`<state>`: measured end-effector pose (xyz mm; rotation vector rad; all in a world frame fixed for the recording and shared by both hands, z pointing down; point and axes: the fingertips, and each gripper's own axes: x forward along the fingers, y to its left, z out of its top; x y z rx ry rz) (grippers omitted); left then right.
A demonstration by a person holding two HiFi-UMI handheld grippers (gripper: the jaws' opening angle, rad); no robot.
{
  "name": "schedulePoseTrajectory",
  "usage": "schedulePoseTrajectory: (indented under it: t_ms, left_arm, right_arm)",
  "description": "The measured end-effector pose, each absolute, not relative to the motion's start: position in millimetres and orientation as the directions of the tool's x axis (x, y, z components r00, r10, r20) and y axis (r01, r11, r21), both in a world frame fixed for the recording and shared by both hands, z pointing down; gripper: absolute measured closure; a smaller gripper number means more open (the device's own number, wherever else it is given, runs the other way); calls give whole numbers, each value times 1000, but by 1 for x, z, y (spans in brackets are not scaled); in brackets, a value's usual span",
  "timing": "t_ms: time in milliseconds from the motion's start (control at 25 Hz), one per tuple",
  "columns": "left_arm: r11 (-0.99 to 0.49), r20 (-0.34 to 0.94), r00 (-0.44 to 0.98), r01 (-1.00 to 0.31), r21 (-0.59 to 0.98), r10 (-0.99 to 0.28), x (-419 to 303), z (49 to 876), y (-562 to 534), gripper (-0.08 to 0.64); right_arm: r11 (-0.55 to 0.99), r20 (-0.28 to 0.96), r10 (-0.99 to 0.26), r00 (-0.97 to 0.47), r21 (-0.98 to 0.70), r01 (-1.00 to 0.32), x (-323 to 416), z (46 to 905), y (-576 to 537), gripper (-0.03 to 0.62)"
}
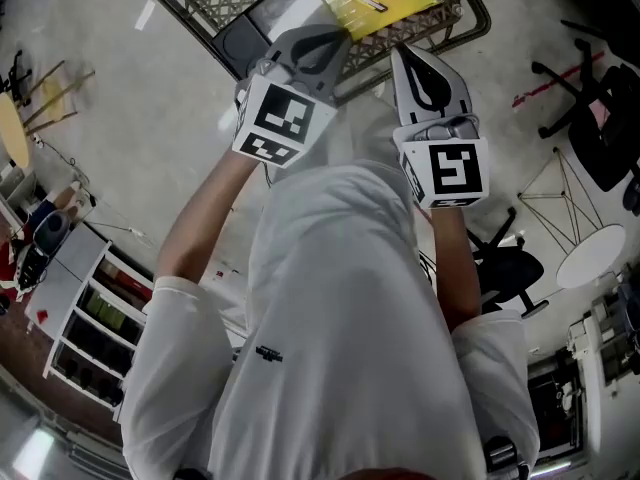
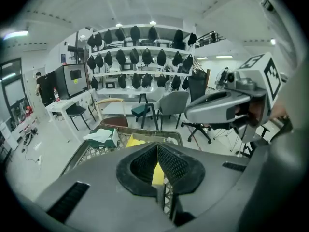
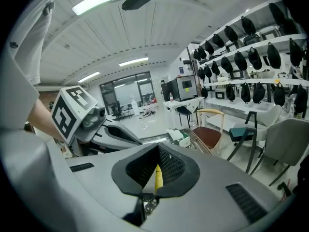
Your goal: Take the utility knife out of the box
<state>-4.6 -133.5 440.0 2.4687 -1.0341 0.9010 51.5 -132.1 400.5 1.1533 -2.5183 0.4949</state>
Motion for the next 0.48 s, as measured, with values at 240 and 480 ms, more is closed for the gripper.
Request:
schedulePoseTrajectory:
  t_ms: [240, 480]
  left_arm:
    - [-724, 713, 521, -689, 28, -468, -1, 489, -156, 557]
    - [-784, 762, 508, -621, 1, -401, 2, 531, -177, 555]
  right_arm:
    - [616, 455, -634, -625, -191, -764, 55, 438, -148, 594]
    - [607, 475, -617, -627, -220, -764, 53, 469, -160, 594]
